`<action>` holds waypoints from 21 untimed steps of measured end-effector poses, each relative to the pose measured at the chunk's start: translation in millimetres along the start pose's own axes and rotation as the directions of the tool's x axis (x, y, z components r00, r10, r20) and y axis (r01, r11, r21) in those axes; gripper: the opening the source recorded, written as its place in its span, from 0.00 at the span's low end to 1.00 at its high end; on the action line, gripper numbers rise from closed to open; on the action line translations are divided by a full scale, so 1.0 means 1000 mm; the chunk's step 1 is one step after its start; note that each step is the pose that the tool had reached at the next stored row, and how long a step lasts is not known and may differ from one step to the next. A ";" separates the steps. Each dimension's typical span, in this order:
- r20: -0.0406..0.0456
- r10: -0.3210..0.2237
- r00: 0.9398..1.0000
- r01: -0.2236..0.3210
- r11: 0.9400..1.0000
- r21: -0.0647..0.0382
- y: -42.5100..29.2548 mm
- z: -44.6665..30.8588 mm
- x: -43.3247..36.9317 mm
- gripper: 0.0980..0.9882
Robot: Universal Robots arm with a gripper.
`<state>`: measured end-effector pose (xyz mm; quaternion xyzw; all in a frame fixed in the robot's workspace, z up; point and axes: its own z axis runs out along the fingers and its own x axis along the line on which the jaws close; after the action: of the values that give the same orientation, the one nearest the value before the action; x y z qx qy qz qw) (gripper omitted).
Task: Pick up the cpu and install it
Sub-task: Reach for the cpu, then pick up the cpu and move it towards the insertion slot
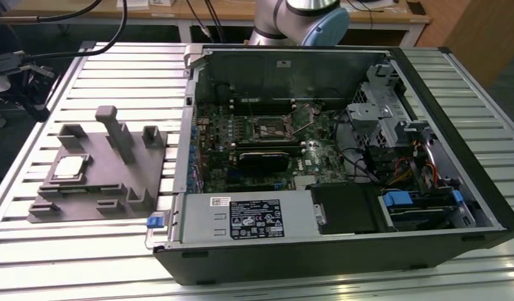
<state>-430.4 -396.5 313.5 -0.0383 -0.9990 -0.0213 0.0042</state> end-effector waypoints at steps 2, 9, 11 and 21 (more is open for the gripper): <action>0.000 0.000 1.000 0.000 1.000 0.000 0.0000 0.0000 0.0000 0.01; 0.000 0.000 1.000 0.000 1.000 -0.001 -0.0001 0.0009 0.0000 0.01; 0.000 0.000 1.000 0.000 1.000 -0.001 -0.0001 0.0022 0.0000 0.01; 0.000 0.000 1.000 0.000 1.000 0.000 -0.0004 0.0099 0.0000 0.01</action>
<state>-430.5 -396.6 303.6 -0.0382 -0.9990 -0.0215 0.0042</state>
